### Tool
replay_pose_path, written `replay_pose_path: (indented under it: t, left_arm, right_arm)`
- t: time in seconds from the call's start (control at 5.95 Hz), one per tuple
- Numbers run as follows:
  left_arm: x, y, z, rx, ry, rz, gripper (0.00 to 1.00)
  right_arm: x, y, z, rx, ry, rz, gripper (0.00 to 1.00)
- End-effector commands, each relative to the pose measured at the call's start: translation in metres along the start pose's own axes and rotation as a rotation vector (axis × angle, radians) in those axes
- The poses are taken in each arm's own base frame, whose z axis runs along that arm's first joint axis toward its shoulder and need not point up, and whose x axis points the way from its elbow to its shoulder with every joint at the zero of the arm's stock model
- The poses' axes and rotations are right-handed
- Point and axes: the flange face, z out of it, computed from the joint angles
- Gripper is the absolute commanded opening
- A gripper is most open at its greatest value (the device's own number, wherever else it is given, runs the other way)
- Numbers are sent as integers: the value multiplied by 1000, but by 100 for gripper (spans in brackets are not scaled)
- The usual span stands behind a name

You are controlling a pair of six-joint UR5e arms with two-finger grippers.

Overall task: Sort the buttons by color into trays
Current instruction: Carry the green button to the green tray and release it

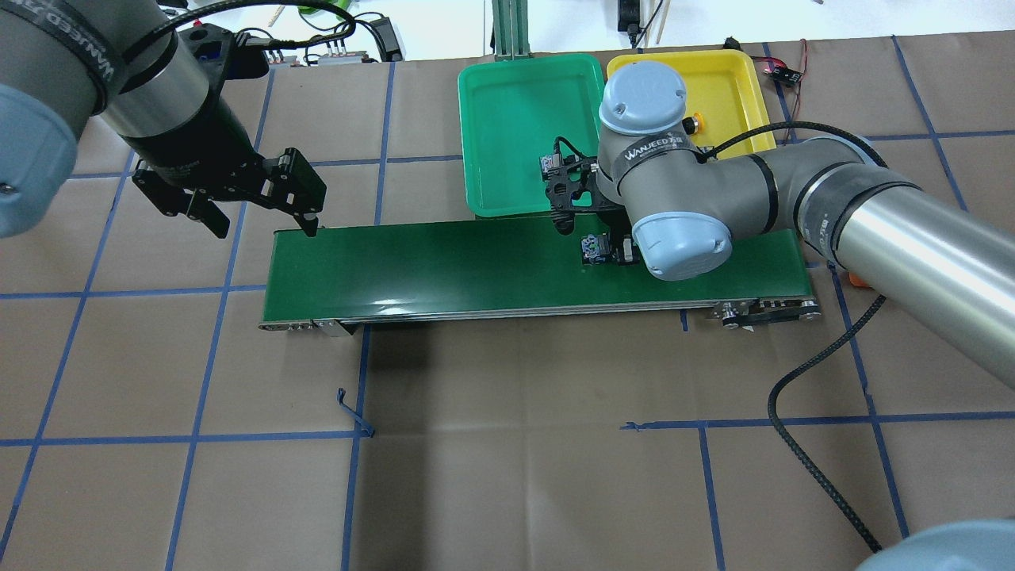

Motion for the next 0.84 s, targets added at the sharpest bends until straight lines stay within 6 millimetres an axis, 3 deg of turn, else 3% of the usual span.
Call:
replay_pose_path:
  t: [0.0,0.17,0.34,0.5,0.67]
  left_arm:
    - [0,-1,0,0,0,-1,98]
    - [0,-1,-1,1,0,-1,98]
    - [0,-1,-1,1,0,-1,98]
    - [0,-1,-1,3,0,-1,98]
    - [-1,-1,-2,4,0,-2,98]
  right_arm:
    - [7,42,-39,-18,56,-17,9]
    - [5,66,-75,-20,61,6,9]
    - [17,68,-113,-10,114,20,9]
    - [45,65,-132,2,160,26,9]
    - [85,57,-117,10,168,23,9]
